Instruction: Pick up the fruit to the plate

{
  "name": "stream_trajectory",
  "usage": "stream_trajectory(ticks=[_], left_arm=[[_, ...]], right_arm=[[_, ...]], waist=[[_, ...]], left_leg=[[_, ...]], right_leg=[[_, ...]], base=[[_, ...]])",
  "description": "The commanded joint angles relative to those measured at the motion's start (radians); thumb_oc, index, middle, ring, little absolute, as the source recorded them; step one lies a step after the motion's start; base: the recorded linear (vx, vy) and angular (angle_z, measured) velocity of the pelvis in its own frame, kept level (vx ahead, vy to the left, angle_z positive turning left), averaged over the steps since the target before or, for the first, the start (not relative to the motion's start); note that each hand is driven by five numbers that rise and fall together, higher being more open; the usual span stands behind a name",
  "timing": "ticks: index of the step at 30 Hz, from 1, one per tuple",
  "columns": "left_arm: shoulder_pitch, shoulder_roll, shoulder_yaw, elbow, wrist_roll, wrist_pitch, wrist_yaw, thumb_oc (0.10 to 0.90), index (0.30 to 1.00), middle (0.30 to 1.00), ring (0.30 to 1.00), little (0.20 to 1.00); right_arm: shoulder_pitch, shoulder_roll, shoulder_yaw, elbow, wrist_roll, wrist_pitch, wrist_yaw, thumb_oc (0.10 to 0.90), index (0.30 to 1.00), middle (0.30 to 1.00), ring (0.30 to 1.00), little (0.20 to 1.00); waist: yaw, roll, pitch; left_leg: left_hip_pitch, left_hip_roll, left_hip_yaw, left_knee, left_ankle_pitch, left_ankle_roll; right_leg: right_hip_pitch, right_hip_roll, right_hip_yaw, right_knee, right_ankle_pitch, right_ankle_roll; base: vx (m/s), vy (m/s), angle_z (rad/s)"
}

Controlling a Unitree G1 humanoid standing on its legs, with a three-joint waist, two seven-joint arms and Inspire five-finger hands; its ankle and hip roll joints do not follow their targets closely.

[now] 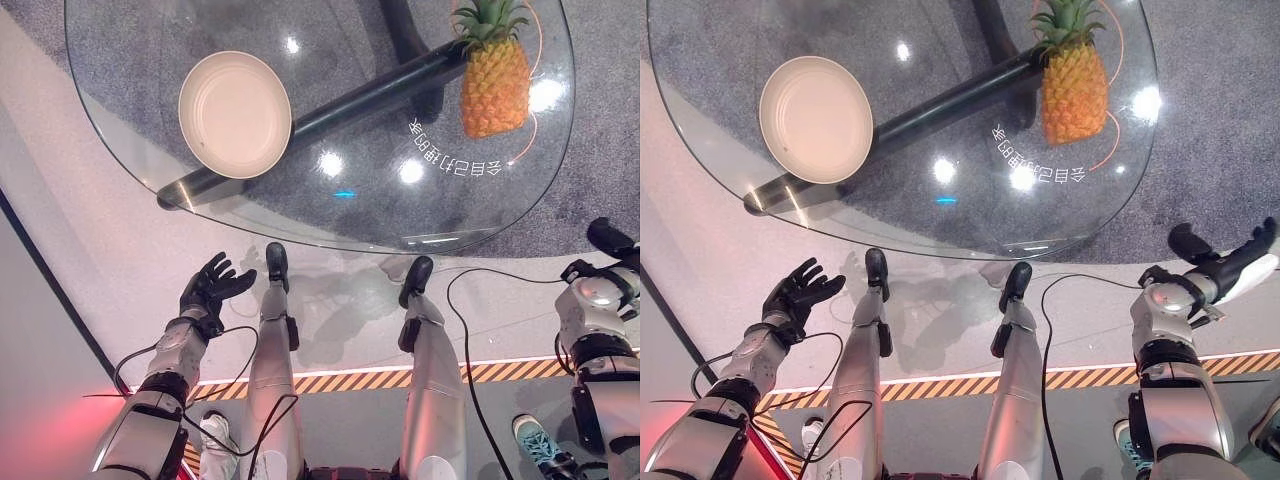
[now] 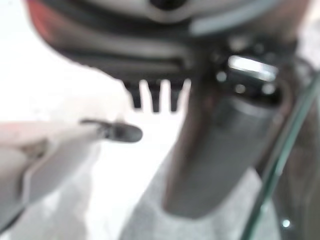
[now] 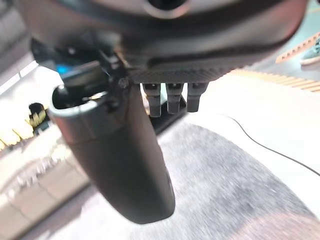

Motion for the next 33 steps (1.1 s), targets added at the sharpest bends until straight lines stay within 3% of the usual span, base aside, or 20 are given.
stream_trajectory(ticks=[1, 7, 15, 26, 33], left_arm=[[0.092, 0.024, -0.002, 0.010, -0.035, -0.024, 0.006, 0.800, 0.900, 0.900, 0.900, 0.900], [0.110, 0.006, -0.009, -0.013, -0.042, -0.032, 0.024, 0.800, 0.900, 0.900, 0.900, 0.900], [0.113, -0.014, 0.003, -0.030, -0.042, -0.030, 0.030, 0.800, 0.900, 0.900, 0.900, 0.900], [0.125, -0.059, 0.025, -0.047, -0.010, -0.036, 0.053, 0.800, 0.900, 0.900, 0.900, 0.900], [0.144, -0.080, 0.037, -0.062, 0.002, -0.042, 0.053, 0.800, 0.900, 0.900, 0.900, 0.900]], right_arm=[[0.004, -0.143, -0.055, -0.050, -0.013, -0.096, -0.146, 0.800, 0.900, 0.900, 0.900, 0.900], [-0.028, -0.147, -0.027, -0.243, -0.140, -0.145, -0.281, 0.800, 0.900, 0.900, 0.900, 0.900], [-0.031, -0.142, -0.001, -0.569, -0.379, -0.089, -0.345, 0.800, 0.900, 0.900, 0.900, 0.900], [-0.006, -0.073, 0.043, -0.892, -0.591, 0.021, -0.300, 0.800, 0.900, 0.900, 0.900, 0.900], [0.014, -0.048, 0.076, -1.014, -0.629, 0.042, -0.223, 0.800, 0.900, 0.900, 0.900, 0.900]], waist=[[0.004, 0.001, -0.018], [-0.003, 0.003, -0.018], [-0.019, 0.009, -0.018], [-0.027, 0.013, -0.018], [-0.032, 0.017, -0.018]], left_leg=[[0.000, 0.009, -0.018, 0.084, -0.080, 0.021], [0.009, 0.003, -0.014, 0.071, -0.076, 0.024], [0.026, -0.006, 0.004, 0.039, -0.063, 0.029], [0.055, -0.014, 0.020, 0.016, -0.054, 0.039], [0.073, -0.017, 0.033, -0.005, -0.042, 0.041]], right_leg=[[-0.004, -0.035, -0.001, -0.020, 0.067, 0.038], [-0.002, -0.028, 0.004, -0.027, 0.063, 0.035], [0.007, -0.017, 0.014, -0.050, 0.059, 0.032], [0.029, -0.009, 0.022, -0.068, 0.054, 0.030], [0.042, -0.008, 0.023, -0.085, 0.059, 0.029]], base=[[-0.01, 0.030, 0.02], [-0.01, 0.036, -0.01], [-0.02, 0.045, -0.02], [0.00, 0.013, -0.02], [0.00, 0.023, 0.01]])
